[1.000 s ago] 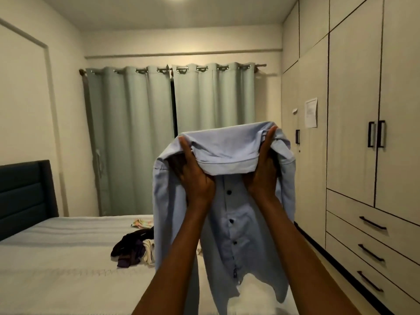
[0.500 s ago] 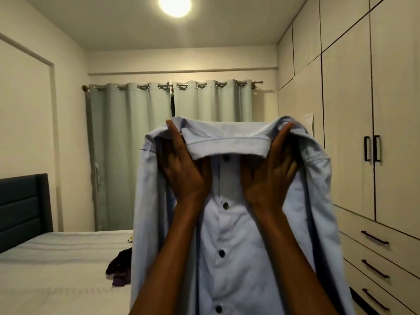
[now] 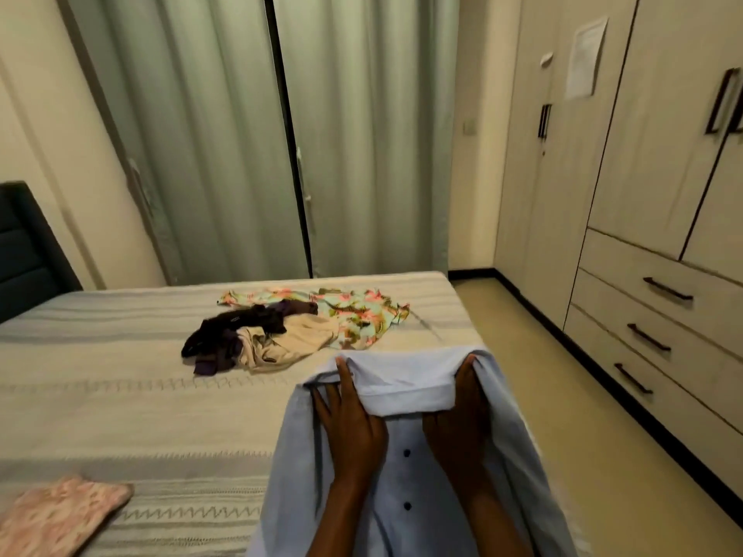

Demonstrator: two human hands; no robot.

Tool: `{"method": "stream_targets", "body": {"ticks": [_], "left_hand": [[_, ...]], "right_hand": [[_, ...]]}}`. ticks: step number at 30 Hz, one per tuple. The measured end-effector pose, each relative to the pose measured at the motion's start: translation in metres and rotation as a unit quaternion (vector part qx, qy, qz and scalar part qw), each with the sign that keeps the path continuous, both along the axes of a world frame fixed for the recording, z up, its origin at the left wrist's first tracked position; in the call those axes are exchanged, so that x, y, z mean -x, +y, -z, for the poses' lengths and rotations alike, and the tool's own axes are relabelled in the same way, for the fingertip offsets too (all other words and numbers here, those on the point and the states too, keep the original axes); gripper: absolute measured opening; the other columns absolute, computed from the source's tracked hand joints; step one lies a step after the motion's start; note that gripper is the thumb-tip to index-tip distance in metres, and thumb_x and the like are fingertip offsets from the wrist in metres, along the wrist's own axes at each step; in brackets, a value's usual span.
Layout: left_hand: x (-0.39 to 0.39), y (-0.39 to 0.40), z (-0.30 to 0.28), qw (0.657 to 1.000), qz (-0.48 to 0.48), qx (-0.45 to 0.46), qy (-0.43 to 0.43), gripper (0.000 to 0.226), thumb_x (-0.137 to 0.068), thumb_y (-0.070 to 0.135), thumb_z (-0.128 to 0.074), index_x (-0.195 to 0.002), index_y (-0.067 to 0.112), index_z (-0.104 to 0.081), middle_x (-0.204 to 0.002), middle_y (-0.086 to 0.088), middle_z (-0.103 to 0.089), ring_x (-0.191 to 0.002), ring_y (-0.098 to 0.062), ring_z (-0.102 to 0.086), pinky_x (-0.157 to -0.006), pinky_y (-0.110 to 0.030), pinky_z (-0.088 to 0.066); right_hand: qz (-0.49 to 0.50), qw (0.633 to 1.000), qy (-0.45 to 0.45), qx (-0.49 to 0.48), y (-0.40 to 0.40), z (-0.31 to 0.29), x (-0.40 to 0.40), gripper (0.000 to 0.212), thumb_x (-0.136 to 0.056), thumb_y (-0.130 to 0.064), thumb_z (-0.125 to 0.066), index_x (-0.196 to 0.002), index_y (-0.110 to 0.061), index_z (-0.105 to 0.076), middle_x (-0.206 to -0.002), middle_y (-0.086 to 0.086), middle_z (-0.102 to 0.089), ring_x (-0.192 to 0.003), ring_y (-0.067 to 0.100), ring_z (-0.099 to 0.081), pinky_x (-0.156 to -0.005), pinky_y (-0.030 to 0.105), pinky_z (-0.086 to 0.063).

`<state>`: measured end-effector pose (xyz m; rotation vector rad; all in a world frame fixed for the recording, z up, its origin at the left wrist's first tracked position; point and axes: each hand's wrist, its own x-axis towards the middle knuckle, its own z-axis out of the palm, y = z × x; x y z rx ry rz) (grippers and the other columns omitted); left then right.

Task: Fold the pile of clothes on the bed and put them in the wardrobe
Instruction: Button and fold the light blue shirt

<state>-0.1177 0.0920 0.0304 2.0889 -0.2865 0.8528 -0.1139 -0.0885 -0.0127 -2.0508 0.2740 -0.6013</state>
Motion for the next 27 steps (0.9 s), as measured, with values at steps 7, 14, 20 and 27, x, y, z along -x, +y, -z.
{"method": "stream_targets", "body": {"ticks": [7,14,20,27], "left_hand": [[-0.067,-0.004,0.103,0.994,-0.021,-0.047,0.097,0.067,-0.101,0.055,-0.026,-0.157,0.037,0.006,-0.164,-0.009,-0.004,-0.152,-0.035,0.000,-0.122,-0.050,0.002],[-0.196,-0.019,0.153,0.970,-0.057,-0.158,0.173,0.071,-0.100,0.046,-0.046,-0.159,0.021,-0.015,-0.160,-0.015,-0.029,-0.148,-0.041,-0.019,-0.118,-0.054,-0.017],[-0.282,-0.017,0.199,0.967,-0.059,-0.097,0.229,0.034,-0.092,0.048,-0.060,-0.106,0.018,-0.056,-0.101,-0.006,-0.067,-0.100,-0.032,-0.061,-0.091,-0.041,-0.043],[-0.343,-0.014,0.223,0.941,-0.019,-0.289,0.173,0.049,-0.100,0.048,-0.032,-0.129,0.018,-0.058,-0.130,-0.006,-0.059,-0.121,-0.030,-0.053,-0.102,-0.052,-0.040]], "right_hand": [[-0.011,0.999,0.017,0.036,-0.015,0.063,-0.047,0.058,-0.103,-0.021,-0.052,-0.155,-0.020,-0.026,-0.159,0.005,-0.028,-0.140,0.004,-0.033,-0.120,0.036,-0.026],[0.063,0.964,0.066,0.251,-0.023,0.098,-0.153,0.086,-0.098,-0.056,-0.035,-0.158,-0.018,0.014,-0.165,0.014,-0.011,-0.152,0.030,-0.010,-0.121,0.047,-0.004],[0.012,0.962,0.206,0.177,-0.047,0.148,-0.234,0.085,-0.099,-0.054,-0.045,-0.159,-0.021,0.005,-0.165,0.010,-0.015,-0.152,0.027,-0.012,-0.118,0.050,-0.025],[-0.023,0.933,0.231,0.276,-0.066,0.179,-0.295,0.064,-0.103,-0.058,-0.027,-0.158,-0.027,-0.018,-0.167,0.003,-0.003,-0.154,0.024,0.002,-0.123,0.046,-0.006]]}}
